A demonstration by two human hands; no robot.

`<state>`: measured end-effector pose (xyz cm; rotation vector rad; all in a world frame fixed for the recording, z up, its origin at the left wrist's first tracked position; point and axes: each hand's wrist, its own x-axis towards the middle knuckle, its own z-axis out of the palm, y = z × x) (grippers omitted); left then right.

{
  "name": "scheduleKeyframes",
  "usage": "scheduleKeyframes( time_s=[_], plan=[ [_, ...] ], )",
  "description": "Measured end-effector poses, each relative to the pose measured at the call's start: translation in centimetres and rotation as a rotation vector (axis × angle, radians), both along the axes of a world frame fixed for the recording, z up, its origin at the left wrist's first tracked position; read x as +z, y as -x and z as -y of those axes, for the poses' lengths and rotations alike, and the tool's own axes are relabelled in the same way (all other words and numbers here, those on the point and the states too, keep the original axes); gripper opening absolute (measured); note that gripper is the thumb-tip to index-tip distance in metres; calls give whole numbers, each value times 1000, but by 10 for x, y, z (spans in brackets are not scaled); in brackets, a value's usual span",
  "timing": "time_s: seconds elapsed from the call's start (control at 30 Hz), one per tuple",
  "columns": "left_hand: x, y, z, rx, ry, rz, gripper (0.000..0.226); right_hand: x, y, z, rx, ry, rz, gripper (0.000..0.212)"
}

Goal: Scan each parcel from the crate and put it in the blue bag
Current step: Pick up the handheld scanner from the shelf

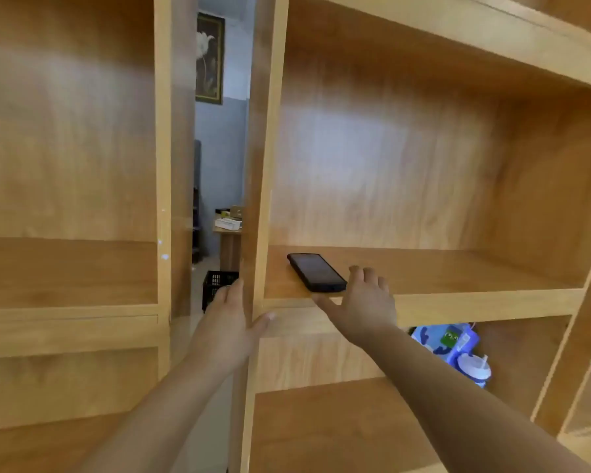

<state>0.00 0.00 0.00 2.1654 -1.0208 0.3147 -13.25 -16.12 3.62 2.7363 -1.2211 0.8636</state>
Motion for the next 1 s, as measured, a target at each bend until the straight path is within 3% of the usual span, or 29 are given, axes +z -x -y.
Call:
scheduleKeyframes(
  time_s=[0.17, 0.3, 0.43, 0.6, 0.73, 0.9, 1.0],
  plan=[
    [0, -8, 26, -14, 93, -108, 43, 11, -43, 30, 28, -149, -61, 101],
    [-7, -11, 31, 76, 107, -46, 12, 19, -63, 50, 88, -191, -132, 79],
    [-9, -10, 32, 99, 149, -53, 14, 39, -58, 78, 229, -393, -208, 57],
    [-15, -5, 33, 137, 197, -60, 11, 58, -53, 103, 345, -504, -368, 77],
    [-19, -4, 36, 206, 199, -68, 28, 50, -67, 100, 397, -405, -399, 77],
    [-17, -3, 34, 218, 132, -79, 40, 54, -73, 104, 403, -429, -263, 46],
    [-19, 3, 22, 189, 61, -96, 39, 49, -63, 100, 361, -384, -76, 49]
  ],
)
